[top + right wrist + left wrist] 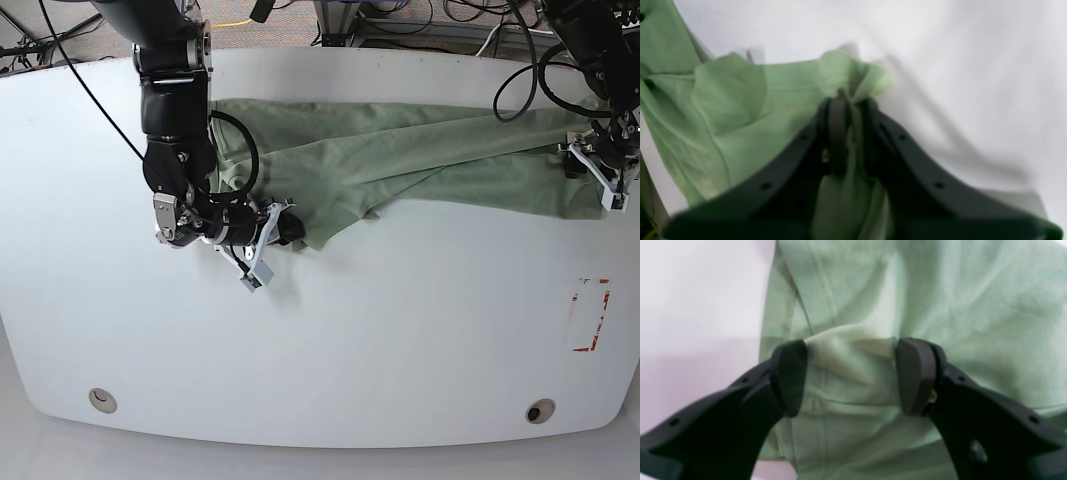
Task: Fold the T-shirt properly
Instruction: 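Regrasp the folded shirt end with the right gripper and straighten it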
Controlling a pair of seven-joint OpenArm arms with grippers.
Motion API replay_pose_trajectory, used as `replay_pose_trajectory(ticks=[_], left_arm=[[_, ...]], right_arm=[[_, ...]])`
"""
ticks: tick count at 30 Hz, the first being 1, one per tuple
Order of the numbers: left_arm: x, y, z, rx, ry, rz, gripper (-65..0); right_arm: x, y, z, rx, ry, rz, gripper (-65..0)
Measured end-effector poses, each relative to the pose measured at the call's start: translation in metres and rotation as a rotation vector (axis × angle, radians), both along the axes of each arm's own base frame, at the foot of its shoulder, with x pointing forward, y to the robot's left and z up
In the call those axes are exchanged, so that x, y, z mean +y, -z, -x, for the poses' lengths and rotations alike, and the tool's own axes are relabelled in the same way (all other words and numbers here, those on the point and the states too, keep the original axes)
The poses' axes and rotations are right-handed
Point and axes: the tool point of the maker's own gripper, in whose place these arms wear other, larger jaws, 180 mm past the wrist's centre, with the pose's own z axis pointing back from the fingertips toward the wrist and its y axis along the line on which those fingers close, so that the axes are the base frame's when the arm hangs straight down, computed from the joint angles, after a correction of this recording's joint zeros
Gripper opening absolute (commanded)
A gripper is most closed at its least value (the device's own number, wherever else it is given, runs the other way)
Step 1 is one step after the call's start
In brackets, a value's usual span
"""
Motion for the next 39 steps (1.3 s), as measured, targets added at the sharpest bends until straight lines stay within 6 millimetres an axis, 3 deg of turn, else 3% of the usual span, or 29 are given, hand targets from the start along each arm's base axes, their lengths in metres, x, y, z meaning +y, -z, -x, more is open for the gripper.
replay_pose_trajectory(ticks=[5, 10, 16, 22, 28, 34, 39], left_arm=[[0.000, 0.000, -0.001, -0.001, 0.000, -0.001, -26.0], [0.000, 0.000, -0.001, 0.000, 0.001, -0.001, -26.0], [-0.001, 0.000, 0.000, 0.001, 0.003, -0.001, -26.0], [-0.003, 0.001, -0.001, -0.002, 0.006, 0.004, -26.0], [-0.003, 0.002, -0.001, 0.000, 0.005, 0.005, -26.0], [-0.006, 0.002, -0.002, 0.000, 0.018, 0.008, -26.0], [-0.008, 0.003, -0.003, 0.005, 0.029, 0.003, -26.0]], right_arm=[[-0.001, -0.011, -0.002, -0.041, -0.010, 0.017, -65.0], [-0.008, -0.046, 0.002, -0.155, -0.002, 0.031, -65.0], [-0.041, -0.057, 0.029, -0.158, 0.052, 0.131, -65.0], [-0.040, -0.069, 0.058, -0.166, 0.082, 0.046, -65.0], [-0.062, -0.055, 0.093, -0.096, 0.120, 0.026, -65.0], [-0.052, -0.055, 0.117, -0.072, 0.100, -0.048, -65.0], [-0.065, -0.052, 0.128, -0.056, 0.131, -0.026, -65.0]])
